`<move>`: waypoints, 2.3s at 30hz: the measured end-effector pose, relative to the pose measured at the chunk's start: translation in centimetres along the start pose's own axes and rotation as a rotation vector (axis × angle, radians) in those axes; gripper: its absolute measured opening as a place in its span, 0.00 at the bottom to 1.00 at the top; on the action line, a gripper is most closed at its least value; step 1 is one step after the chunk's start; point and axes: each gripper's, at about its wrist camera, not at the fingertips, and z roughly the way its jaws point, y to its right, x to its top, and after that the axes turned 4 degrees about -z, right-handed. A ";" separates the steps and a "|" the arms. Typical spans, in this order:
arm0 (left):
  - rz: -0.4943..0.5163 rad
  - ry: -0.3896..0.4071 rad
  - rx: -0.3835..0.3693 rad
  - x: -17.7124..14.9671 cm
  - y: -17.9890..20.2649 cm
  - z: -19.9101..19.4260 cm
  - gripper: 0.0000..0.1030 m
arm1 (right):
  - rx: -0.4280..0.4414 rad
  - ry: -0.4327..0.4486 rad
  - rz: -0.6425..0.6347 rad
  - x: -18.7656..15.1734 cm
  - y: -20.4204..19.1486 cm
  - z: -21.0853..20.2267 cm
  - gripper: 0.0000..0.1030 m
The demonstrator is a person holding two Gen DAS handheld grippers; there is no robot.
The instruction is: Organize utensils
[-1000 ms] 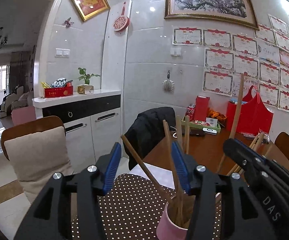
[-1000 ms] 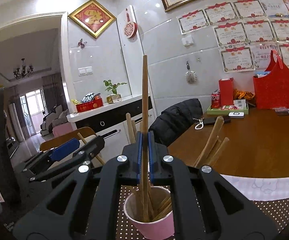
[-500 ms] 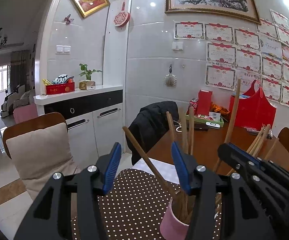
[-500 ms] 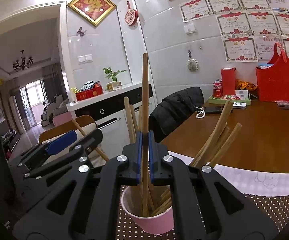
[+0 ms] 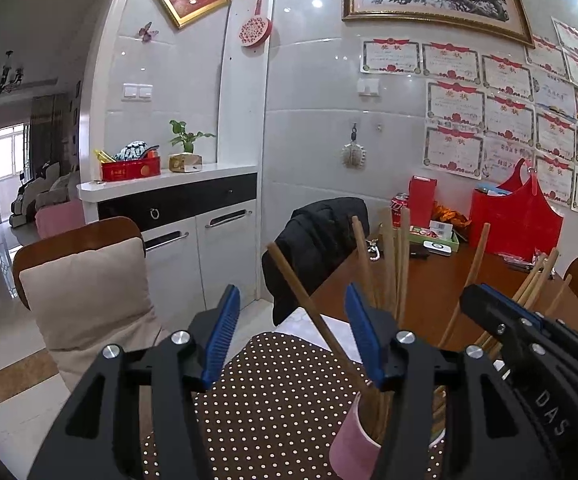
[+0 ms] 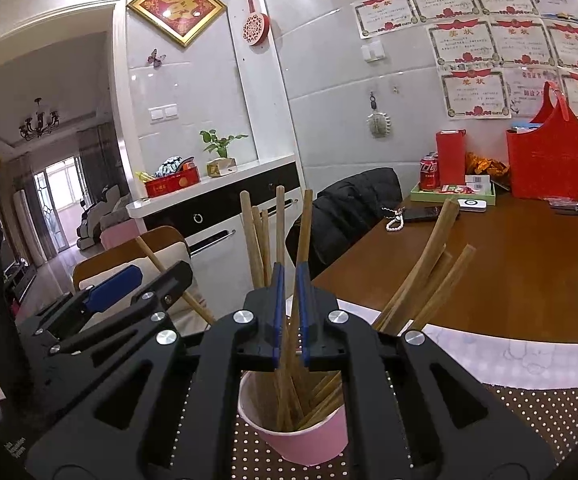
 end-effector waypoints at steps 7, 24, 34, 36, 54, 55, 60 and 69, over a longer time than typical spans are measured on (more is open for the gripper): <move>0.013 -0.017 -0.007 0.4 0.0 -0.8 0.54 | -0.033 0.029 -0.004 0.5 0.1 -1.3 0.41; 0.063 0.024 -0.051 0.3 -0.9 -10.9 0.56 | -0.080 0.063 -0.034 -0.2 -1.6 -10.2 0.61; 0.077 0.046 -0.089 -1.5 -1.3 -18.6 0.59 | -0.075 0.051 -0.075 -1.8 -4.2 -16.2 0.74; 0.077 0.049 -0.090 -1.7 -1.4 -19.8 0.60 | -0.079 0.053 -0.082 -2.1 -4.6 -17.3 0.76; 0.094 0.102 -0.051 -4.5 -2.7 -28.6 0.69 | -0.109 0.066 -0.062 -6.4 -7.1 -24.7 0.81; 0.090 0.100 -0.054 -4.6 -2.8 -28.8 0.69 | -0.112 0.066 -0.060 -6.6 -7.2 -24.9 0.82; 0.094 0.107 -0.061 -5.0 -3.0 -30.0 0.69 | -0.135 0.076 -0.055 -7.0 -7.6 -26.3 0.83; 0.121 0.142 -0.071 -5.9 -3.4 -32.6 0.69 | -0.154 0.097 -0.029 -8.2 -8.7 -28.4 0.86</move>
